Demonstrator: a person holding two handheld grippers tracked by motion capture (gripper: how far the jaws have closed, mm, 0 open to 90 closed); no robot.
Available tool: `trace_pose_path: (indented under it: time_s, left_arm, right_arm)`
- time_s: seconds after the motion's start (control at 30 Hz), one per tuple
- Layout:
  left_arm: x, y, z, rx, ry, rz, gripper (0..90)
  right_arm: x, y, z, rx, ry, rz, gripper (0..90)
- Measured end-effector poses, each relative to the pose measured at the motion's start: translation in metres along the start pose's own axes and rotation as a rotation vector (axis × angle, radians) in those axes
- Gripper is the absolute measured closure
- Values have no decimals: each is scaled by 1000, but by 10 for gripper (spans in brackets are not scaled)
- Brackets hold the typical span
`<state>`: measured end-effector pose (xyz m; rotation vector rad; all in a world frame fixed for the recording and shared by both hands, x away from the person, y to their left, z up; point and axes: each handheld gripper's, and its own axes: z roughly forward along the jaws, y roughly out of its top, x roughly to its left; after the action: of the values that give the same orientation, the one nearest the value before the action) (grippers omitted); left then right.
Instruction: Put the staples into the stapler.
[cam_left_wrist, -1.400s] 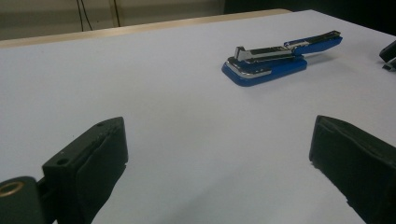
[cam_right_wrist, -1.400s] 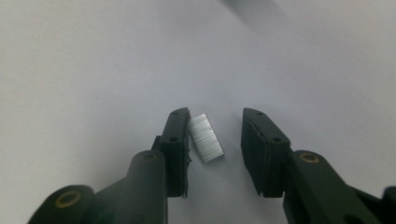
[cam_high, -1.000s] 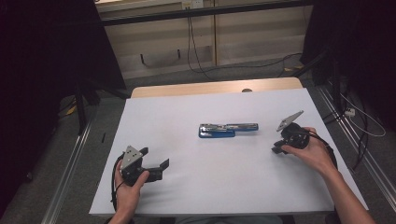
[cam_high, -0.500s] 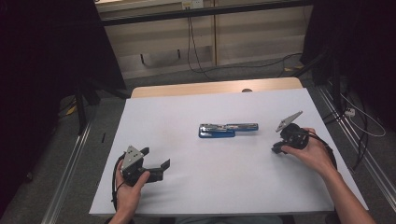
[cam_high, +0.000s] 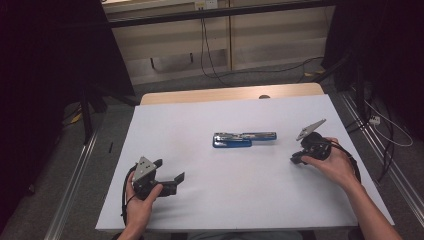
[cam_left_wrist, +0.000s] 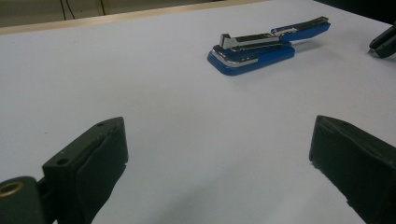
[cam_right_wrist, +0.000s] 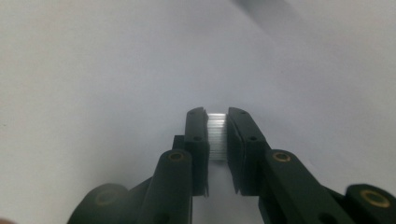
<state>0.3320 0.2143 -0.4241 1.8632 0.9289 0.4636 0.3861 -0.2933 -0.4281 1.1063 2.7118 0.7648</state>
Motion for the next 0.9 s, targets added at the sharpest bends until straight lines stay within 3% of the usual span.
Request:
trace_pose_path:
  time_s: [0.3,0.6,0.9]
  left_arm:
    - [0,0,0,-5,-2,-7,46]
    - [0,1,-1,-12,-1,-5,46]
    - [2,1,0,-7,-2,-2,46]
  right_arm:
    - [2,4,-6,-72,19,14,794]
    - [10,15,-3,-100,37,-10,795]
    - [17,24,-6,-174,53,-13,794]
